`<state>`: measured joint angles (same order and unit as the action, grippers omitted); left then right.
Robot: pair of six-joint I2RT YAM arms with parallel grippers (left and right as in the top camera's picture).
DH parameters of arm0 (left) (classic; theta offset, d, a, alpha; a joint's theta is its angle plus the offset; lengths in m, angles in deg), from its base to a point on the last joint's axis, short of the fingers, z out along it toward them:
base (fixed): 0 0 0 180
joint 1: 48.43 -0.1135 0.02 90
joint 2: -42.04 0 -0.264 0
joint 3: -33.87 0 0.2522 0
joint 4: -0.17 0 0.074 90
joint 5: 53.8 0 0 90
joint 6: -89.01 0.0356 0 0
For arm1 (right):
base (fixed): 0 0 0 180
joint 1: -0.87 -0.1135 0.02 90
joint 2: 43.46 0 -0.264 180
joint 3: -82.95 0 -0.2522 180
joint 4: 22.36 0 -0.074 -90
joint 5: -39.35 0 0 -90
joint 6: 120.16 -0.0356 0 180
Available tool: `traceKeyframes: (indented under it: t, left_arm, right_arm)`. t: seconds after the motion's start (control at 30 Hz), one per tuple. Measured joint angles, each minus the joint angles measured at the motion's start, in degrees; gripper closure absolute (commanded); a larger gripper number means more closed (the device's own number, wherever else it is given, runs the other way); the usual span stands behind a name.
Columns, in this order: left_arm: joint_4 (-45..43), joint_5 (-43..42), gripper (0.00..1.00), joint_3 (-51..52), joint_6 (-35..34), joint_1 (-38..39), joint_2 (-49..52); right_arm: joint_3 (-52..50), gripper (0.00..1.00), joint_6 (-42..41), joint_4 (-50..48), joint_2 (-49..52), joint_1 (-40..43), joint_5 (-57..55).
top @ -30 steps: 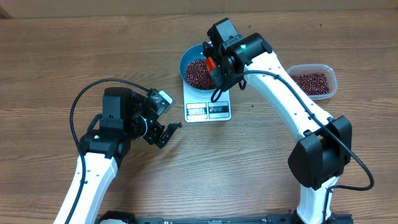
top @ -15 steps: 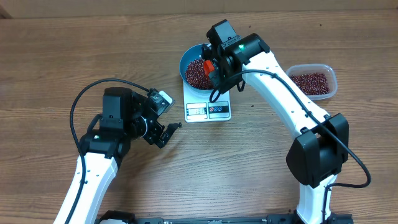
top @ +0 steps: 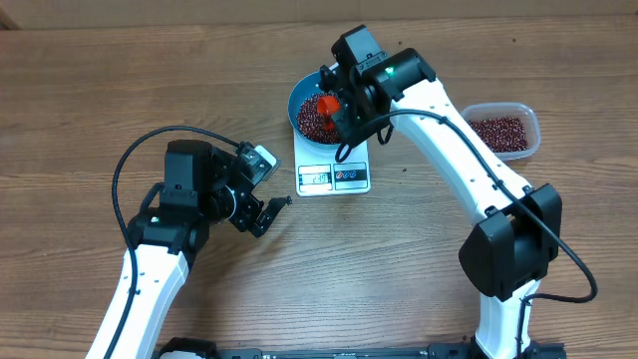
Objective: Scoop item into bowl and weigh 150g on scale
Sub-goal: 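Hold the scoop over the teal bowl and tip small amounts in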
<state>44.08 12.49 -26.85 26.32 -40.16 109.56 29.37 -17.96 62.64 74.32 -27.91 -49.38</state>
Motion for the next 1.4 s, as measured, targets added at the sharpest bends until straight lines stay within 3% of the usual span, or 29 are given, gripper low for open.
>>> traceKeyframes:
  t: [0.47,1.0,1.4]
  left_arm:
    - [0.0,0.0,0.00,0.0,0.0,0.0,0.0]
    - [0.0,0.0,0.00,0.0,0.0,0.0,0.0]
    - [0.0,0.0,0.00,0.0,0.0,0.0,0.0]
  right_arm:
    - [0.2,0.96,-0.3,2.1,-6.2,1.4,2.3]
    - [0.2,0.96,-1.2,3.3,-6.3,4.0,7.3]
    - [0.3,0.96,-1.3,2.9,-6.3,3.8,3.7]
